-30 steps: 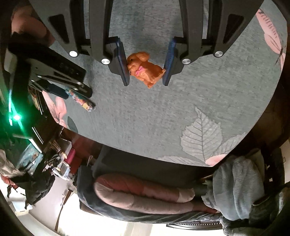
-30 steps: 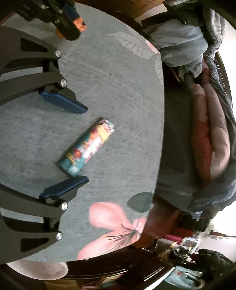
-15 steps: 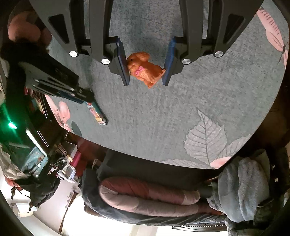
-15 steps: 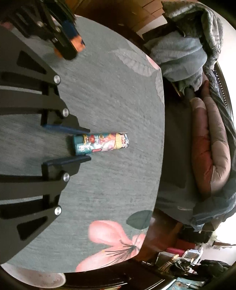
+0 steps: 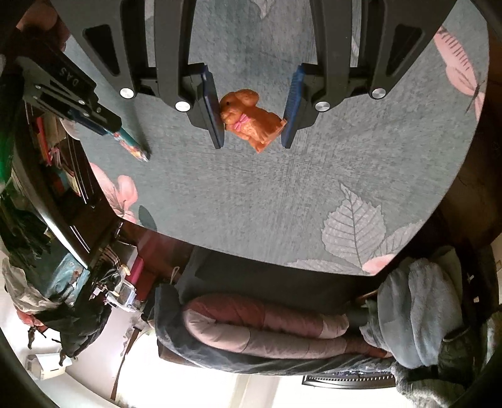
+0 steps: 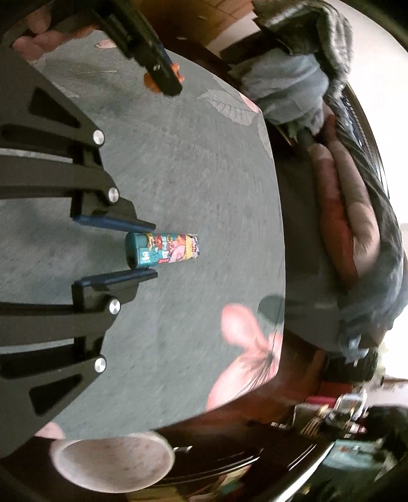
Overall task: Collect trash
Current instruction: 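Carry orange toy and lighter to the wastebasket and open both grippers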
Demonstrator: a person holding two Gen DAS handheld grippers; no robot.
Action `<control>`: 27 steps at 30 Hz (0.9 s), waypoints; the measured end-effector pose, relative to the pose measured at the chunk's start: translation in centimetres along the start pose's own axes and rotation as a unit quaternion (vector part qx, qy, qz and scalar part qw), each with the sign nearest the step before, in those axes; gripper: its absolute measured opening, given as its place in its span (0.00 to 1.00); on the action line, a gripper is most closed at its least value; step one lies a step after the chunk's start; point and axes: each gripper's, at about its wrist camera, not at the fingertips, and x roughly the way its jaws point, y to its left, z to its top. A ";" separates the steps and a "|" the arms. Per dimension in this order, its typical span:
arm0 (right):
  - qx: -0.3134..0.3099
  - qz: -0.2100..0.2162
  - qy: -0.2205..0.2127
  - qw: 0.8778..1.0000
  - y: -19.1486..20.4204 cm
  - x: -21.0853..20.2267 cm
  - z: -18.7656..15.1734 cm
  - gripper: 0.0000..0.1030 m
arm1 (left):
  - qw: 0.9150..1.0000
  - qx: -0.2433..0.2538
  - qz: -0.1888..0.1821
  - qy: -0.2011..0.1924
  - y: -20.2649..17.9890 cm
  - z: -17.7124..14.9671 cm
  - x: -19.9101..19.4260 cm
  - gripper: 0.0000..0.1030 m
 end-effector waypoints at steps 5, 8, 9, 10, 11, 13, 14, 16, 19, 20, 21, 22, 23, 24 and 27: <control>0.026 -0.005 0.003 1.000 -1.6 -1.6 -1.6 0.24 | 1.000 0.017 -0.007 -0.006 -1.4 -0.2 -1.8 0.36; 0.035 -0.006 0.002 0.999 -2.1 -2.5 -2.5 0.24 | 1.000 0.022 -0.020 -0.009 -2.5 -0.4 -2.8 0.36; 0.036 -0.004 0.001 0.999 -2.2 -2.7 -2.7 0.24 | 0.999 0.028 -0.025 -0.011 -3.1 -0.4 -3.3 0.36; 0.038 -0.003 0.000 0.999 -2.4 -3.0 -3.0 0.24 | 0.999 0.032 -0.028 -0.013 -3.4 -0.4 -3.5 0.36; 0.039 -0.003 -0.002 0.999 -2.5 -3.2 -3.2 0.24 | 0.999 0.037 -0.033 -0.016 -3.9 -0.4 -3.9 0.36; 0.042 -0.004 -0.006 0.999 -2.9 -3.8 -3.8 0.24 | 0.998 0.046 -0.036 -0.020 -4.9 -0.5 -4.4 0.36; 0.044 -0.004 -0.008 0.999 -3.1 -4.0 -4.0 0.24 | 0.998 0.051 -0.037 -0.022 -5.4 -0.5 -4.7 0.36; 0.051 -0.002 -0.012 0.999 -3.8 -4.6 -4.5 0.24 | 0.997 0.056 -0.041 -0.022 -6.1 -0.6 -5.0 0.36; 0.060 -0.001 -0.017 0.998 -4.8 -5.5 -5.3 0.24 | 0.997 0.065 -0.046 -0.022 -7.4 -0.8 -5.3 0.36; 0.062 -0.002 -0.018 0.998 -5.2 -5.8 -5.5 0.24 | 0.996 0.071 -0.047 -0.023 -8.0 -0.8 -5.4 0.36; 0.062 -0.004 -0.020 0.998 -5.4 -6.0 -5.6 0.24 | 0.996 0.074 -0.047 -0.024 -8.2 -0.9 -5.5 0.36; 0.065 -0.006 -0.021 0.998 -5.8 -6.4 -5.8 0.24 | 0.995 0.078 -0.049 -0.024 -8.7 -1.0 -5.5 0.36; 0.066 -0.007 -0.022 0.998 -6.1 -6.6 -6.0 0.24 | 0.995 0.082 -0.050 -0.024 -9.0 -1.1 -5.6 0.36; 0.069 -0.005 -0.024 0.997 -6.5 -7.0 -6.2 0.24 | 0.995 0.086 -0.051 -0.024 -9.5 -1.2 -5.5 0.36; 0.078 -0.007 -0.035 0.996 -7.5 -8.1 -6.7 0.24 | 0.993 0.101 -0.057 -0.023 -11.2 -1.4 -5.5 0.36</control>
